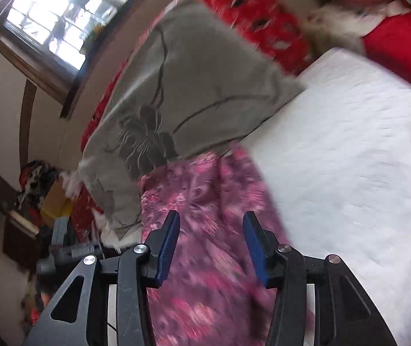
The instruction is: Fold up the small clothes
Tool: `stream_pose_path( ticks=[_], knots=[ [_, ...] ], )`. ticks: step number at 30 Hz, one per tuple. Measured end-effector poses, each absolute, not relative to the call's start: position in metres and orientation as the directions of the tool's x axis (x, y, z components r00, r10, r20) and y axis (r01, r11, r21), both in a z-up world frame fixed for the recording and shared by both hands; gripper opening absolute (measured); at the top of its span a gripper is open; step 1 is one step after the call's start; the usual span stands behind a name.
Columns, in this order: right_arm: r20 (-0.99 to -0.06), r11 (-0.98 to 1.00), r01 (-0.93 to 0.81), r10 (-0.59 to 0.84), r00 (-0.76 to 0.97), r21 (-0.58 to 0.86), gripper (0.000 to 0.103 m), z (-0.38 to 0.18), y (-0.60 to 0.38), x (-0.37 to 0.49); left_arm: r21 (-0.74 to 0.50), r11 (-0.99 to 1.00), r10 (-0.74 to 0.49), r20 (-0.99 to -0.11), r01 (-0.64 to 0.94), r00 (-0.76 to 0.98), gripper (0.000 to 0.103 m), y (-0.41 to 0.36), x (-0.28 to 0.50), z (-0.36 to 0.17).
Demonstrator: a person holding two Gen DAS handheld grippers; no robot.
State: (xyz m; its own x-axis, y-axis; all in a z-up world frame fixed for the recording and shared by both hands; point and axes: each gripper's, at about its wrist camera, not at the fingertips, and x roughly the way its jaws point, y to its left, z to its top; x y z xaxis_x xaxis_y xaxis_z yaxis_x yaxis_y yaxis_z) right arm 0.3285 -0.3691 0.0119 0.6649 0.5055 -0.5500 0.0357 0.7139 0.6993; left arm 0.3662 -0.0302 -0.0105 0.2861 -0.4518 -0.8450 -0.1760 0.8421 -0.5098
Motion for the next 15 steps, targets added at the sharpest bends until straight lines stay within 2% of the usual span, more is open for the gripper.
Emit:
stream_pose_path(
  ticks=[6,8,9,12,14,15],
  knots=[
    [-0.679,0.777,0.038,0.524,0.514,0.628,0.047,-0.025,-0.316,0.411,-0.521,0.837,-0.455,-0.831,-0.164,0.321,0.050,-0.016,0.359,-0.005],
    [-0.738,0.833,0.015,0.482,0.472,0.554,0.018,-0.031,-0.303,0.416,-0.507,0.848,-0.437,-0.834,-0.156,0.336,0.050,-0.013,0.359,0.001],
    [-0.717,0.840,-0.037,0.484,0.502,0.541,0.009,-0.022,-0.301,0.413,-0.501,0.853,-0.426,-0.831,-0.146,0.358,0.050,-0.012,0.358,0.005],
    [-0.627,0.843,-0.073,0.451,0.635,0.533,0.004,0.005,-0.314,0.396,-0.451,0.883,-0.366,-0.836,-0.131,0.410,0.052,-0.015,0.357,0.010],
    [-0.636,0.851,-0.013,0.402,0.659,0.524,0.004,0.004,-0.326,0.396,-0.428,0.894,-0.354,-0.856,-0.133,0.377,0.052,-0.025,0.362,-0.003],
    [-0.675,0.869,0.029,0.362,0.643,0.494,0.004,-0.004,-0.330,0.400,-0.412,0.902,-0.347,-0.872,-0.133,0.345,0.053,-0.032,0.364,-0.011]
  ],
)
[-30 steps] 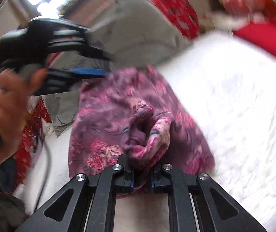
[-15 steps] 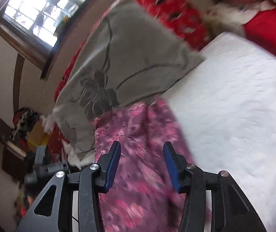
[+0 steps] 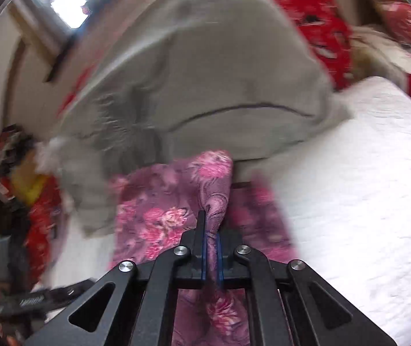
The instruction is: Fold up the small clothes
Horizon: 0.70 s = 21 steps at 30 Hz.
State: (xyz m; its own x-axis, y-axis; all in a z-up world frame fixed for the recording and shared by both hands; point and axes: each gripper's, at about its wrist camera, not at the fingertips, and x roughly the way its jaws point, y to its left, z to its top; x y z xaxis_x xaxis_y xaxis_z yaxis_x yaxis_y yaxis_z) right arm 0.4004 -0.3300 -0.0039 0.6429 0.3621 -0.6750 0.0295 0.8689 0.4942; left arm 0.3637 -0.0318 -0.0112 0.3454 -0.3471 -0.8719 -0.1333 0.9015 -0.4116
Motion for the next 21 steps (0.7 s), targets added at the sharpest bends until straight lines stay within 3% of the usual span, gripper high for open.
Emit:
stream_pose_path(
  ticks=[3,5,8,10,12,14,16,19,21],
  knots=[
    [-0.768,0.892,0.101,0.317,0.557,0.441,0.004,-0.029,-0.334,0.410,-0.362,0.924,-0.307,-0.895,-0.125,0.323,0.053,-0.042,0.362,-0.021],
    [-0.755,0.877,0.099,0.341,0.560,0.469,0.006,-0.027,-0.336,0.405,-0.366,0.923,-0.311,-0.892,-0.121,0.328,0.052,-0.035,0.357,-0.014],
    [-0.699,0.825,0.091,0.408,0.587,0.558,0.018,-0.011,-0.348,0.386,-0.432,0.892,-0.370,-0.867,-0.134,0.334,0.052,-0.021,0.341,-0.006],
    [-0.683,0.799,0.063,0.467,0.562,0.598,0.041,-0.011,-0.354,0.369,-0.480,0.868,-0.417,-0.843,-0.128,0.340,0.052,-0.016,0.323,-0.003],
    [-0.687,0.806,0.048,0.469,0.555,0.590,0.046,-0.012,-0.356,0.350,-0.486,0.868,-0.433,-0.841,-0.102,0.325,0.053,-0.025,0.309,-0.005],
    [-0.726,0.826,0.054,0.460,0.510,0.561,0.045,-0.025,-0.353,0.339,-0.448,0.892,-0.417,-0.866,-0.059,0.277,0.053,-0.045,0.301,-0.015],
    [-0.727,0.831,0.037,0.463,0.508,0.555,0.011,-0.024,-0.352,0.330,-0.369,0.929,-0.352,-0.903,-0.024,0.246,0.053,-0.064,0.297,-0.024],
    [-0.697,0.842,0.009,0.440,0.566,0.539,0.011,-0.007,-0.355,0.326,-0.356,0.934,-0.341,-0.914,-0.031,0.221,0.057,-0.070,0.295,-0.039],
    [-0.764,0.881,0.032,0.391,0.513,0.472,0.012,-0.017,-0.351,0.335,-0.364,0.930,-0.348,-0.912,-0.039,0.217,0.057,-0.068,0.295,-0.035]
  ],
)
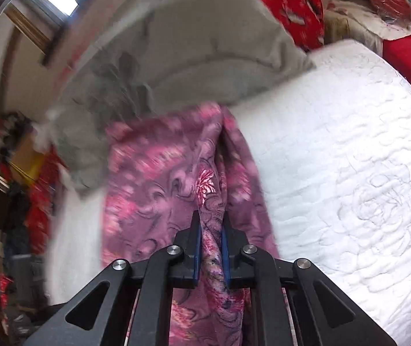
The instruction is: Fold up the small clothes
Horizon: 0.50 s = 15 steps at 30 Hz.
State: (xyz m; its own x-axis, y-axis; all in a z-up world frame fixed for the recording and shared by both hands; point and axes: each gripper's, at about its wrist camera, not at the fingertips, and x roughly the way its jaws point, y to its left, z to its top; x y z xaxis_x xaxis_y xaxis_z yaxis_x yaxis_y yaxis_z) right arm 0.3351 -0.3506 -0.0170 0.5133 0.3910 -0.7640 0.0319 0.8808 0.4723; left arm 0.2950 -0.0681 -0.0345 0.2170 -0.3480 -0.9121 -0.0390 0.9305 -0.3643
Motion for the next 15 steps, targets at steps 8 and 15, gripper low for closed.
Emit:
stream_pose_path(
  ticks=[8,15],
  knots=[
    [-0.739,0.841,0.034,0.454,0.497,0.539,0.040,-0.016,-0.372,0.293,-0.439,0.894,-0.415,-0.887,-0.088,0.205,0.057,-0.043,0.281,-0.027],
    [-0.748,0.881,-0.068,0.435,0.502,0.467,0.006,-0.004,-0.368,0.265,-0.402,0.912,-0.381,-0.906,-0.086,0.184,0.058,-0.058,0.274,-0.030]
  ],
)
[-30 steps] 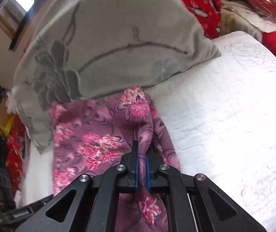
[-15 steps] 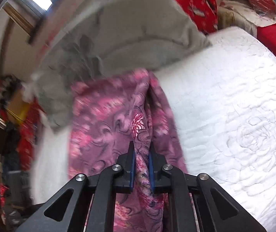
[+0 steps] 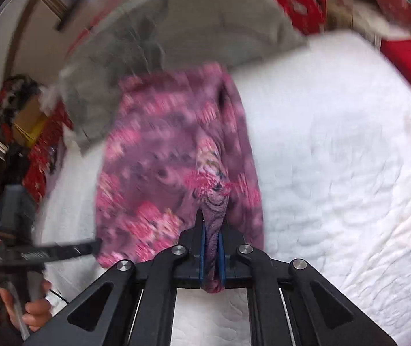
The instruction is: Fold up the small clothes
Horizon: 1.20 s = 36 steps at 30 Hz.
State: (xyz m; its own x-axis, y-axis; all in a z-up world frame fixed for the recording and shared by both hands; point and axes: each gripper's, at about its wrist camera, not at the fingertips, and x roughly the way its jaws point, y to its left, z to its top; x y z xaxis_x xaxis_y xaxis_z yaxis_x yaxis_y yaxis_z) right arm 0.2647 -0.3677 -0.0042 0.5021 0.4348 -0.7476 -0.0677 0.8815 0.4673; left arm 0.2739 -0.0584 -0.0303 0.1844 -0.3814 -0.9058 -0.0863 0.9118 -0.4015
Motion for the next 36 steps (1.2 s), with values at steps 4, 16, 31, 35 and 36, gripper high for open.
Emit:
stream_pose_path(
  ticks=[4,16,31,35,36],
  knots=[
    [-0.810,0.904,0.020,0.372,0.453,0.427,0.007,-0.028,-0.377,0.277,-0.407,0.908,-0.390,-0.907,-0.100,0.159,0.061,-0.057,0.277,-0.035],
    [-0.668,0.911,-0.066,0.345,0.659,0.406,0.019,0.034,-0.334,0.325,-0.408,0.911,-0.363,-0.868,-0.068,0.338,0.061,-0.073,0.360,0.019],
    [-0.707,0.914,0.029,0.293,0.644,0.405,0.021,0.013,-0.330,0.426,-0.419,0.902,-0.360,-0.864,-0.107,0.352,0.065,-0.050,0.419,0.000],
    [-0.827,0.948,0.100,0.209,0.522,0.303,0.020,-0.031,-0.315,0.448,-0.350,0.929,-0.298,-0.901,-0.120,0.316,0.073,-0.054,0.428,-0.032],
    [-0.826,0.948,0.102,0.205,0.525,0.301,0.020,-0.037,-0.315,0.449,-0.342,0.933,-0.290,-0.898,-0.110,0.331,0.074,-0.055,0.427,-0.030]
  ],
)
